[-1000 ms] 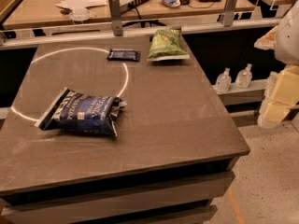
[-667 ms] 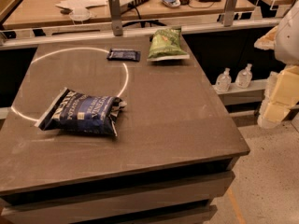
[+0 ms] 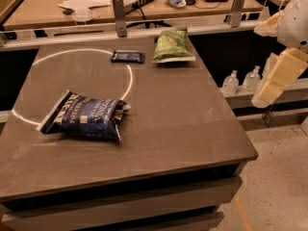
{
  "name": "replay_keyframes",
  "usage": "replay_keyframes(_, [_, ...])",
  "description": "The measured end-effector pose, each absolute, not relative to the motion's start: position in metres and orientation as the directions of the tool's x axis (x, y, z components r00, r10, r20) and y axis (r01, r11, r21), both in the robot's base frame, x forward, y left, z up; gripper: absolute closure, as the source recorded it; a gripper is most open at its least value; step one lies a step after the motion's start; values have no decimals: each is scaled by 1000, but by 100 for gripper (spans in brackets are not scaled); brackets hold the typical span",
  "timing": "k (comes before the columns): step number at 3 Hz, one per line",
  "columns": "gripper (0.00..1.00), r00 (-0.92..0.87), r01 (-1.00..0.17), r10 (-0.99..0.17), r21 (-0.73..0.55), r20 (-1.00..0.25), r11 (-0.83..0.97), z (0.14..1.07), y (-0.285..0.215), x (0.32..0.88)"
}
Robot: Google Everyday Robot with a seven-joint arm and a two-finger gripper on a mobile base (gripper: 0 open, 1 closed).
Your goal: Move rxbar blueberry near blue chip bag
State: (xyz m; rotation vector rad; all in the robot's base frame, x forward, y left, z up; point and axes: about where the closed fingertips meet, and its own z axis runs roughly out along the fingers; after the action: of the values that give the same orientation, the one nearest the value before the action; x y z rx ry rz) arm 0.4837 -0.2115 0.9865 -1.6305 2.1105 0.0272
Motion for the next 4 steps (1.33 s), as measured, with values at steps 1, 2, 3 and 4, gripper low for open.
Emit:
replay_keyframes(1, [0, -147, -916, -879, -272, -454, 294, 986, -207, 531])
replay_keyframes(2, [0, -155, -915, -845, -247, -512, 318, 962, -195, 575])
replay_keyframes(3, [0, -155, -915, -845, -247, -512, 318, 962, -195, 575])
replay_keyframes(4, [0, -131, -921, -792, -222, -596, 319, 961, -177, 583])
